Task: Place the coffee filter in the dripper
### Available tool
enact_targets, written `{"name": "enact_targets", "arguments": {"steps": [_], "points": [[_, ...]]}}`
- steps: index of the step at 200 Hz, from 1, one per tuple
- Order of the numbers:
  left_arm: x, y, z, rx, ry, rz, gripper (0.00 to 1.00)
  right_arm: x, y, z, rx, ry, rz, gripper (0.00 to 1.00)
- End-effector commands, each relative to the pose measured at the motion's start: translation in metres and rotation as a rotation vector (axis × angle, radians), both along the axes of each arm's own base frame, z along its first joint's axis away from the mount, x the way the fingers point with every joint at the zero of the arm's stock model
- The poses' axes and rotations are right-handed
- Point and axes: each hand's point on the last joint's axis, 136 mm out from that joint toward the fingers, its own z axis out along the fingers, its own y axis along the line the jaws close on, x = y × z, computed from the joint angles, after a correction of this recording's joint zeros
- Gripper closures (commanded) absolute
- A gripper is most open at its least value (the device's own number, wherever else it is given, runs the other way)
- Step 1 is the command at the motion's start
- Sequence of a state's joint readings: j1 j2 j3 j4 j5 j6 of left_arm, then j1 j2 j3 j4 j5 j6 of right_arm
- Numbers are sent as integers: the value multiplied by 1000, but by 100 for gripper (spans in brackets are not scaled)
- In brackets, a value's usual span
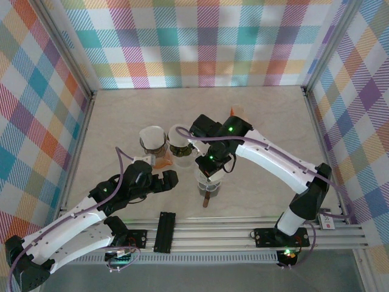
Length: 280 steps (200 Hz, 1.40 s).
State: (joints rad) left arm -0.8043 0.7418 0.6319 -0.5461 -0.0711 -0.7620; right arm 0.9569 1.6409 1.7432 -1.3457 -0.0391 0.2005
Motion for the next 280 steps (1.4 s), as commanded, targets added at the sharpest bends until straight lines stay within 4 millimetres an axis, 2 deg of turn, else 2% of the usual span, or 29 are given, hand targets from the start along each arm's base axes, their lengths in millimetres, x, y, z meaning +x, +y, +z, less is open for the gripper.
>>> {"name": "enact_targets", "arguments": {"steps": [1, 65, 88, 117, 131, 155, 184, 208, 224, 251, 280], "points": [[-1, -2, -3, -6, -3, -10, 0, -8, -1, -1, 8, 20, 9, 100], [-1, -3, -4, -11, 5, -10, 0, -1, 6, -25, 5, 18, -1, 99], [-2, -3, -4, -11, 8, -11, 0, -1, 5, -30, 0, 20, -6, 94], [-1, -4, -3, -16, 6, -9, 0, 0, 4, -23, 23, -5, -13, 86], [-1, -5, -2, -15, 7, -12, 0, 0, 3, -19, 34, -18, -14, 79], [0, -7, 0, -17, 7, -17, 0, 1, 1, -14, 52, -41, -19, 58], [1, -11, 3, -29, 7, -24, 0, 2, 1, -1, 98, -79, -24, 47], [4, -17, 11, -41, -1, -39, 0, 6, 1, 14, 150, -132, -37, 34], [7, -23, 20, -43, -8, -55, 0, 11, -6, 23, 178, -181, -72, 28], [14, -42, 36, -60, -17, -113, 2, 25, -29, 20, 189, -200, -164, 25], [23, -69, 48, -77, -13, -189, 15, 36, -49, 9, 180, -195, -238, 24]]}}
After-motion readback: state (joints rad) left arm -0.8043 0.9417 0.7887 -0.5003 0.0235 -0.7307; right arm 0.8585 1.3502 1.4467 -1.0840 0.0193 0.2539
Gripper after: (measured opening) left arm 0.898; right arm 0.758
